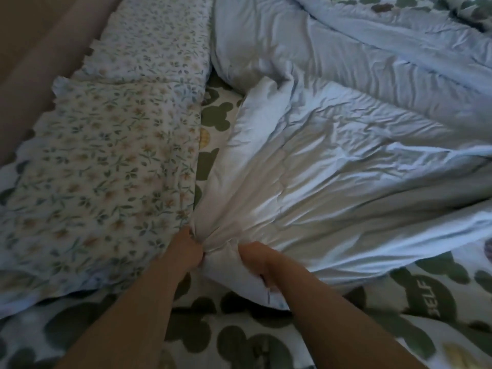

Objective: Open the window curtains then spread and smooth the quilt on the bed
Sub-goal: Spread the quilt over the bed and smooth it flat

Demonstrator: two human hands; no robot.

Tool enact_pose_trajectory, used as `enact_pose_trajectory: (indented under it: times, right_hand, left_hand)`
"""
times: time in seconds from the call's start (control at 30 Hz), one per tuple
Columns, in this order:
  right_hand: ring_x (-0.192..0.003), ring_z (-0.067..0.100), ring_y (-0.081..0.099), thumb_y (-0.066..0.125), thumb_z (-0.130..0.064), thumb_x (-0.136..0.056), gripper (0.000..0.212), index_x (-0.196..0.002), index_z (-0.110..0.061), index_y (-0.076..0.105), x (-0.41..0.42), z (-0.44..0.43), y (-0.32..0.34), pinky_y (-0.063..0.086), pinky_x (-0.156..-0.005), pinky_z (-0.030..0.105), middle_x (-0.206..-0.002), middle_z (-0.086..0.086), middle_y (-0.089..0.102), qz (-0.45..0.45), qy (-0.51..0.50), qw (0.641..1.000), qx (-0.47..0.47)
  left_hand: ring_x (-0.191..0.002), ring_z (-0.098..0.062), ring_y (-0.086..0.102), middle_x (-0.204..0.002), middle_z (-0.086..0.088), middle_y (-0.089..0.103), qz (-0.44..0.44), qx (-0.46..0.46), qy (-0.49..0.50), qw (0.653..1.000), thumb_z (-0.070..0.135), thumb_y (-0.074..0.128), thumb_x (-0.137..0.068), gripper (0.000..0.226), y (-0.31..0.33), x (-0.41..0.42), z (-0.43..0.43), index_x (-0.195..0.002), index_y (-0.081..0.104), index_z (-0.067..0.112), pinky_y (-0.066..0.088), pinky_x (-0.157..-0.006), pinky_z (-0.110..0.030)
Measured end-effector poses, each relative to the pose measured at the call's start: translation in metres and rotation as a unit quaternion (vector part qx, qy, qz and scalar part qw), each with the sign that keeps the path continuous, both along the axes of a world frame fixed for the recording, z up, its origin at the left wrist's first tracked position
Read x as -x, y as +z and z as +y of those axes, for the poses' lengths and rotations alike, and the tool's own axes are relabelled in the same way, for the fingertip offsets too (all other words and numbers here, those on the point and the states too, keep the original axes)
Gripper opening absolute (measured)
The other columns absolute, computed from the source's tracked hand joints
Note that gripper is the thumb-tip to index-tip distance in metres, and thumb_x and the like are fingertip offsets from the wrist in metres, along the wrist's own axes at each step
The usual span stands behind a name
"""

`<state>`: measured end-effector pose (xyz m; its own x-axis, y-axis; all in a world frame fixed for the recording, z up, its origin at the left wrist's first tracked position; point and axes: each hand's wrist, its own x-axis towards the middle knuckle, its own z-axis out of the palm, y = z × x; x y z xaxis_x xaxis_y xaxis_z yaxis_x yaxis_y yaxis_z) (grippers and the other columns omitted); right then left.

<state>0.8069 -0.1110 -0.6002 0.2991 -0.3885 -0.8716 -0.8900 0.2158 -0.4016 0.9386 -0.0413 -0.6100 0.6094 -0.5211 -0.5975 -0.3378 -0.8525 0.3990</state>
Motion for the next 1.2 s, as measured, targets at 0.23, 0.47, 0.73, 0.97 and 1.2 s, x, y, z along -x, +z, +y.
enact_pose_trajectory:
  times: [0.23,0.47,0.73,0.97,1.2]
  right_hand:
    - [-0.103,0.030,0.060,0.048,-0.016,-0.090,0.027,-0.110,-0.005,0.063,0.039,0.000,-0.036,0.048,-0.091,0.036,-0.107,0.019,0.062,-0.076,-0.095,0.976,0.181]
    - [-0.141,0.033,0.024,0.060,-0.017,-0.085,0.077,-0.150,-0.026,0.020,0.110,-0.046,-0.061,0.029,-0.113,0.042,-0.157,0.011,0.015,0.081,0.248,0.929,0.263]
    - [-0.125,0.032,0.048,0.057,-0.029,-0.084,0.049,-0.132,-0.018,0.049,0.143,-0.018,-0.065,0.042,-0.102,0.038,-0.138,0.014,0.045,0.015,0.245,0.921,0.303]
    - [-0.048,0.018,0.044,0.054,-0.039,-0.085,0.049,-0.044,-0.016,0.041,0.166,0.025,-0.013,0.042,-0.057,0.030,-0.046,-0.002,0.041,-0.053,0.225,0.904,0.359]
    - [-0.090,0.022,0.059,0.049,-0.047,-0.080,0.026,-0.086,-0.025,0.063,0.196,0.065,0.002,0.047,-0.078,0.030,-0.096,0.002,0.061,-0.016,0.356,0.875,0.327]
  left_hand:
    - [-0.124,-0.032,0.045,-0.136,-0.018,0.046,-0.010,-0.021,-0.042,0.999,0.006,0.045,-0.096,0.042,-0.003,0.021,0.036,-0.137,0.038,0.000,0.035,-0.107,-0.032]
    - [-0.120,-0.039,0.051,-0.130,-0.025,0.052,0.033,-0.011,0.082,0.996,0.016,0.056,-0.093,0.047,-0.015,0.045,0.019,-0.130,0.044,-0.009,0.042,-0.092,-0.037]
    - [-0.113,-0.039,0.053,-0.124,-0.026,0.054,-0.047,0.014,0.163,0.985,0.022,0.041,-0.100,0.037,-0.024,0.077,0.050,-0.125,0.046,-0.005,0.041,-0.087,-0.040]
    - [-0.060,-0.022,0.045,-0.058,-0.001,0.041,-0.146,0.134,-0.046,0.979,0.024,0.044,-0.098,0.040,-0.001,0.116,0.118,-0.058,0.040,0.016,0.032,-0.060,-0.031]
    - [-0.120,-0.024,0.046,-0.131,-0.003,0.044,-0.124,0.006,-0.303,0.945,0.051,0.061,-0.077,0.066,-0.021,0.164,0.159,-0.133,0.043,0.021,0.040,-0.096,-0.038]
